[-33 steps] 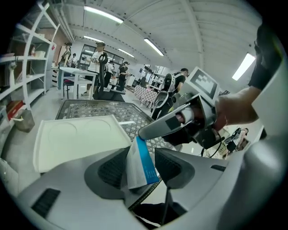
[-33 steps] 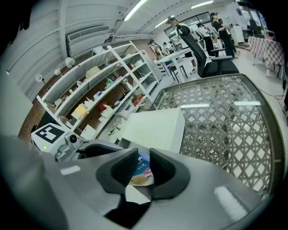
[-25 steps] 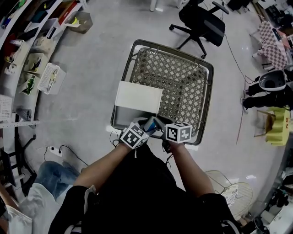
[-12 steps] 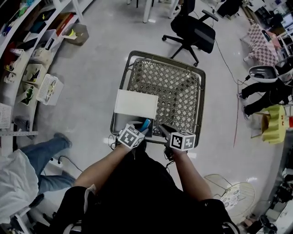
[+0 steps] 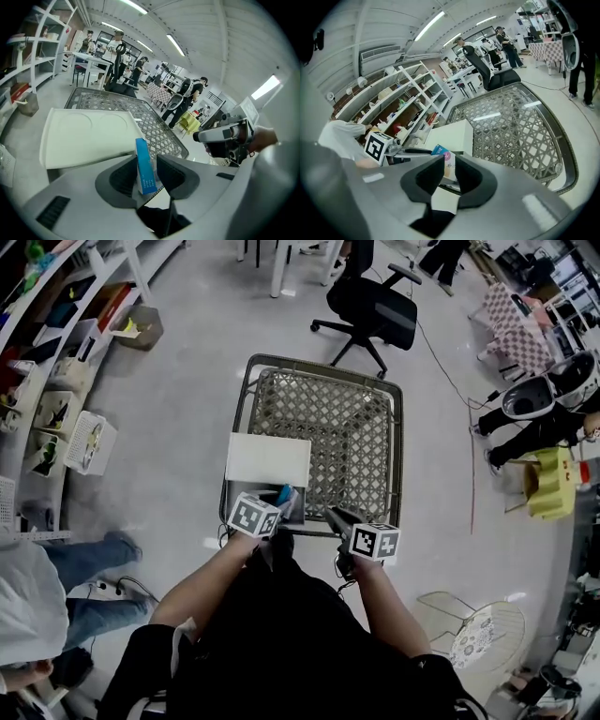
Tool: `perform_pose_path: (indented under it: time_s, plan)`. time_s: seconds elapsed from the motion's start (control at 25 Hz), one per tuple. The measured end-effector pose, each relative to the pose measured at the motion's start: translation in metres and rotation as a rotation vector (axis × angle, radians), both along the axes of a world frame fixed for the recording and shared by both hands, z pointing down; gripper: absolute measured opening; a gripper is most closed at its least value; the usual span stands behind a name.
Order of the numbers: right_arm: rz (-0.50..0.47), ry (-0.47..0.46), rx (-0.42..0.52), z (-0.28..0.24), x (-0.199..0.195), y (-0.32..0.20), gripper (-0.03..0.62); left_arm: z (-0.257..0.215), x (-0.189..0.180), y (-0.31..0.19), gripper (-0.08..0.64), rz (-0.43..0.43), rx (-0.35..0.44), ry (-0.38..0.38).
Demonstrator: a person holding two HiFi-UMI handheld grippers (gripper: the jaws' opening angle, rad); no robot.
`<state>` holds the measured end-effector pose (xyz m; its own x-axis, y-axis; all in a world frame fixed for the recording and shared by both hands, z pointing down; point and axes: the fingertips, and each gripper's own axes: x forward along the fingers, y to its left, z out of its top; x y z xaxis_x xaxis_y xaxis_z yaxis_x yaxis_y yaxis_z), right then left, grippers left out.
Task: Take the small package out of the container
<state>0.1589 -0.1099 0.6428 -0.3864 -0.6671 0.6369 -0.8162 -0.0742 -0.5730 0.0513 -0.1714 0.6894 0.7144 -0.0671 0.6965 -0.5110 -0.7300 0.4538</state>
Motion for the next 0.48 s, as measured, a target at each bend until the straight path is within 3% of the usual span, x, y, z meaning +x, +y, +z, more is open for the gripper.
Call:
perform_pose_path:
  time_s: [0.24,0.48]
  plan:
    - [0.028,-0.003,0.001,-0.004,-0.006,0.007,0.081,0.01,-0.01,-0.006,0.153,0.013,-0.041,0.006]
    - [-0.003,-0.014,-0.002,-0.004,-0.012,0.014,0.081,0.037,-0.007,-0.008,0.151,0.066,0.011,-0.118]
